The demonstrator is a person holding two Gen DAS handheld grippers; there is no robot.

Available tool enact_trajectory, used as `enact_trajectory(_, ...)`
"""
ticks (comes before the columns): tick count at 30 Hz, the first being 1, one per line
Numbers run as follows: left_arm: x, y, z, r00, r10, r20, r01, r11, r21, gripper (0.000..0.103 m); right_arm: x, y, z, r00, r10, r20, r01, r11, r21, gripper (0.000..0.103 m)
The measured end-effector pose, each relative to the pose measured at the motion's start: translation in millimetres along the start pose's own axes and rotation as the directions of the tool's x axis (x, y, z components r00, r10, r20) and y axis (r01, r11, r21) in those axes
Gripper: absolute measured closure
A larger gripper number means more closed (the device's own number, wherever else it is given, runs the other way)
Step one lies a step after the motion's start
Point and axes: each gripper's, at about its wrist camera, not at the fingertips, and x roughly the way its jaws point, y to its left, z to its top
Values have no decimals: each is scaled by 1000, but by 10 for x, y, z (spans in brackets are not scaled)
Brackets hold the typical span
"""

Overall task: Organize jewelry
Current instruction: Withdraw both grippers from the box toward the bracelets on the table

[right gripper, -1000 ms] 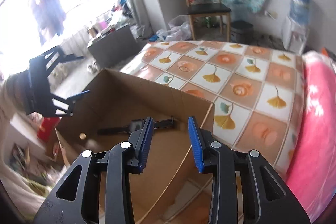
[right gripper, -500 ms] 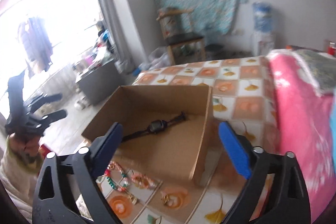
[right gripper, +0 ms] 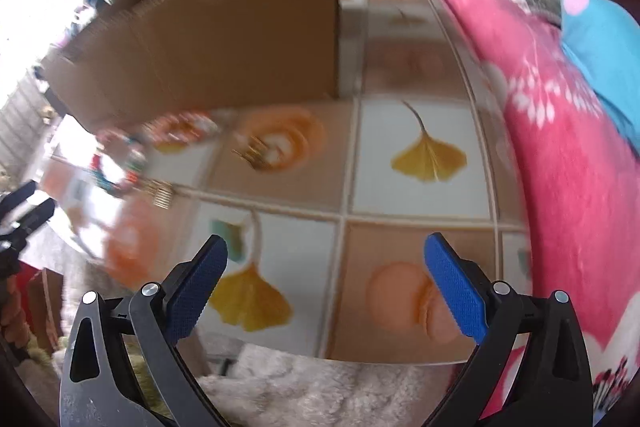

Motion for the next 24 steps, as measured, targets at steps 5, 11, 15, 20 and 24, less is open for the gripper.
enact_trajectory(5,153,11,-2,1000,18,-8,-18,1000,18,6,104,-22,5,999,-50,-2,50,999,-20,8)
enact_trajectory(11,260,57,-53,999,11,-41,-12,1000,-23,6,130,-76,-29,1000,-24,17,24,1000,-13,8)
enact_trajectory(15,292,-14,-59,998,46,-47,-46,999,20,5,128,-30,-59,999,-17,28,18,1000,-13,8)
enact_trajectory(20,300,-8,-60,999,24,-39,-22,999,50,5,115,2,-69,999,-17,49,17,1000,-2,8)
enact_trajectory(24,320,-13,-17,997,27,-68,-24,998,52,5,139,10,-45,999,-27,47,26,1000,14,8)
